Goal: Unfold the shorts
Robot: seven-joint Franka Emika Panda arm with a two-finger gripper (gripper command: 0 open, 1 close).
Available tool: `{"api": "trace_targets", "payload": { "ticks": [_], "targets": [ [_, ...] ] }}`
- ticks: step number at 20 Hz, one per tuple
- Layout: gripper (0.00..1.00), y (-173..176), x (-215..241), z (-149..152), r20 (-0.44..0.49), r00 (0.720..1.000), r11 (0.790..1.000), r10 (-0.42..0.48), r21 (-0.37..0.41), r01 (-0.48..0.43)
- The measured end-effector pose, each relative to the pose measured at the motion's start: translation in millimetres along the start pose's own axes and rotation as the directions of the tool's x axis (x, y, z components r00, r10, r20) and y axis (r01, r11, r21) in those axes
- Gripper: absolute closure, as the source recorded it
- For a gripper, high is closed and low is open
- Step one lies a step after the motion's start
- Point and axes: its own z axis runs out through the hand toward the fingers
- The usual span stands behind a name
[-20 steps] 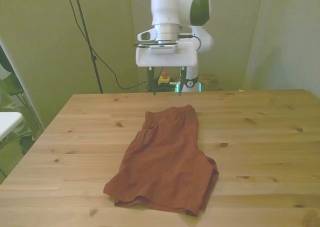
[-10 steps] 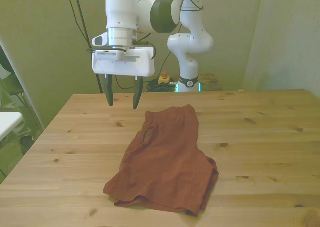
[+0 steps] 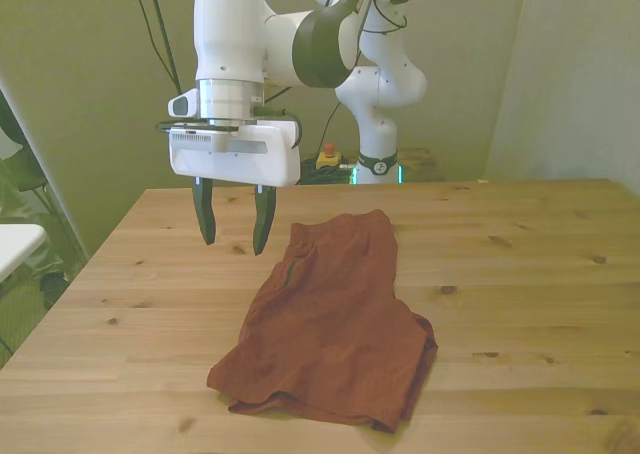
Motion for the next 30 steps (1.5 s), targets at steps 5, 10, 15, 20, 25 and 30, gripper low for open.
{"api": "trace_targets", "payload": {
  "ticks": [5, 10, 15, 20, 25, 30],
  "targets": [
    [0.00, -11, 12, 49, 0.005, 1.000, 1.000, 0.022, -0.008, -0.022],
    [0.00, -22, 14, 94, 0.007, 1.000, 0.999, 0.015, -0.032, -0.015],
    [1.00, -40, 4, 121, 0.019, 1.000, 0.999, -0.007, -0.045, 0.008],
    [1.00, -46, -3, 131, 0.031, 0.999, 0.998, -0.017, -0.060, 0.019],
    [1.00, -46, -5, 136, 0.039, 0.999, 0.995, -0.030, -0.089, 0.033],
    [1.00, -47, -7, 142, 0.053, 0.998, 0.993, -0.034, -0.109, 0.039]
  ]
}}
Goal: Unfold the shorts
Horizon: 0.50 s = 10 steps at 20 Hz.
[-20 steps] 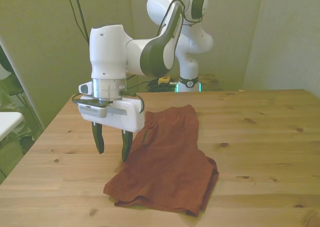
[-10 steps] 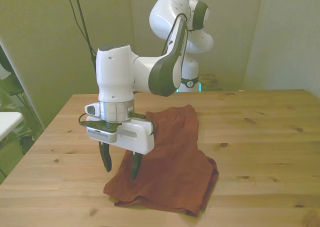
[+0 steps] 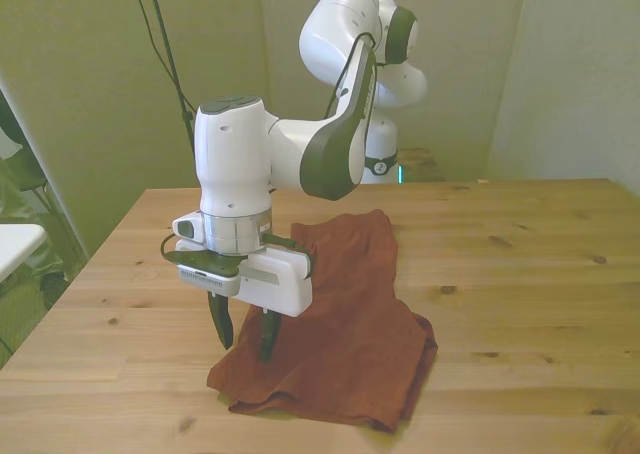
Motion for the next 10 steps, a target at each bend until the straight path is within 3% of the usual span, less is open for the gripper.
{"api": "trace_targets", "payload": {
  "ticks": [10],
  "targets": [
    [1.00, -1.9, 1.8, 1.2, 0.017, 1.000, 1.000, -0.002, -0.018, 0.002]
  ]
}}
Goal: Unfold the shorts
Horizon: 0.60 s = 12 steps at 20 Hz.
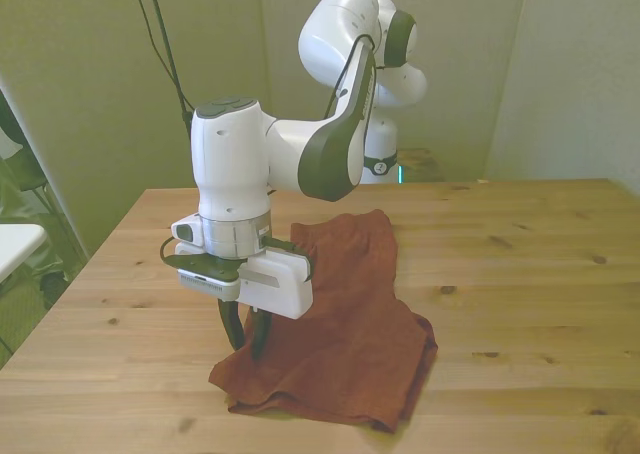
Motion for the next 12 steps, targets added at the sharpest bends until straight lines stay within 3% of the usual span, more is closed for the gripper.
{"api": "trace_targets", "payload": {
  "ticks": [12],
  "targets": [
    [1.00, 5, 11, -3, 0.025, 1.000, 1.000, -0.015, 0.005, 0.014]
  ]
}}
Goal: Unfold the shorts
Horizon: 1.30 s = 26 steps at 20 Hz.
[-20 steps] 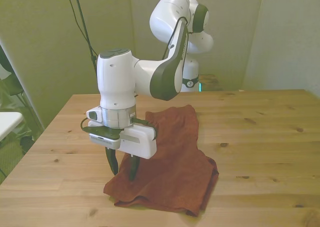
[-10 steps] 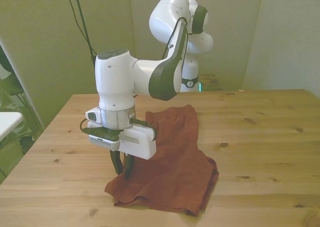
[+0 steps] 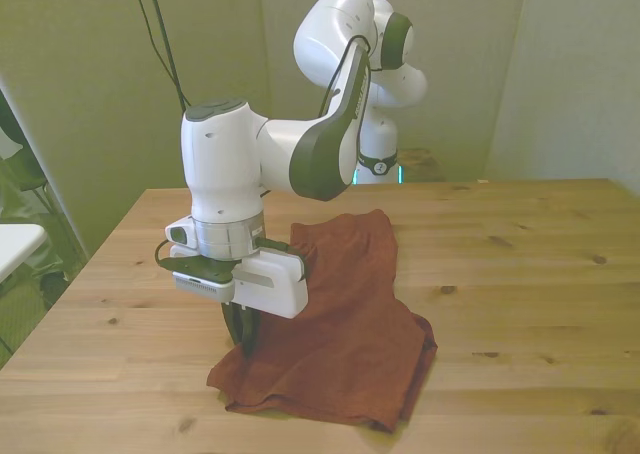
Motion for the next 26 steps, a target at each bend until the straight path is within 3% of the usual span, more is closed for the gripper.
{"api": "trace_targets", "payload": {
  "ticks": [10, 16, 20, 26],
  "targets": [
    [1.00, -22, -14, -71, -0.008, 0.998, 0.995, -0.055, 0.079, 0.056],
    [1.00, -87, -112, -133, -0.044, 0.977, 0.968, -0.210, 0.132, 0.215],
    [1.00, -122, -189, -136, -0.062, 0.954, 0.945, -0.293, 0.129, 0.299],
    [1.00, -155, -251, -140, -0.104, 0.943, 0.924, -0.316, 0.192, 0.331]
  ]
}}
